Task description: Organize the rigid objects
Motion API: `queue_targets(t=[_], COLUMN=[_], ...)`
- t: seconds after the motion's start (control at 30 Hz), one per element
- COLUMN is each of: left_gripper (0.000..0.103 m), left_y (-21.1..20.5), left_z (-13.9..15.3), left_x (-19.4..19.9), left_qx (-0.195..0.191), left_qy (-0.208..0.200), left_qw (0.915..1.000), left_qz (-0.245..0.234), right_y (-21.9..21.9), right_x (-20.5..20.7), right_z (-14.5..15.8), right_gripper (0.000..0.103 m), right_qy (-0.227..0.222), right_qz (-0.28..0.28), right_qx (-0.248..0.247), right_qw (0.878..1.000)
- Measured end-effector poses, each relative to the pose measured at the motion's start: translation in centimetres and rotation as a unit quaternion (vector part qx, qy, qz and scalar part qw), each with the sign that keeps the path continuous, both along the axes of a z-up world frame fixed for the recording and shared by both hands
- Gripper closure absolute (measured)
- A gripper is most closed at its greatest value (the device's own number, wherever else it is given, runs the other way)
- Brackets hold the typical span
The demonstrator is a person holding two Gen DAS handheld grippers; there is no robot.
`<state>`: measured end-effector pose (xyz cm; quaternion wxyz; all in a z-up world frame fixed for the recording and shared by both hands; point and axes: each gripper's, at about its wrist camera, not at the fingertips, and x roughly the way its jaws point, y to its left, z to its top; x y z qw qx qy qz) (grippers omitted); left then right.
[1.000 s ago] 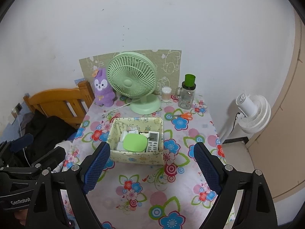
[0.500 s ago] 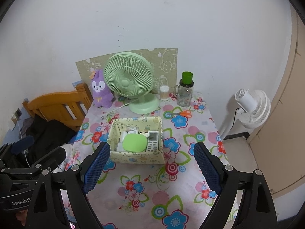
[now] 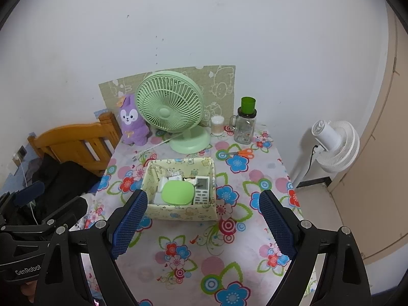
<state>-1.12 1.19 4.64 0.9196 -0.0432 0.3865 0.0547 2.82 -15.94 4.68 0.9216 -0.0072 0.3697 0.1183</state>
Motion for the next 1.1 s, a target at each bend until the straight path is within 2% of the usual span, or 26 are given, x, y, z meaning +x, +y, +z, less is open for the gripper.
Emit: queue_targets(t=[1.1], left_gripper=[0.0], left_y=[0.1], left_z=[-1.2], left_x=[0.5], left_qx=[0.009], left_qy=[-0.004], left_qw=[0.9999], left_qz=[-0.007], right_y=[0.4], right_x=[0.3], right_z=[-1.2], right_gripper=[0.012], right_qy=[-0.002], right_qz=[-0.024], right_qx=[-0.013], right_qw=[1.0])
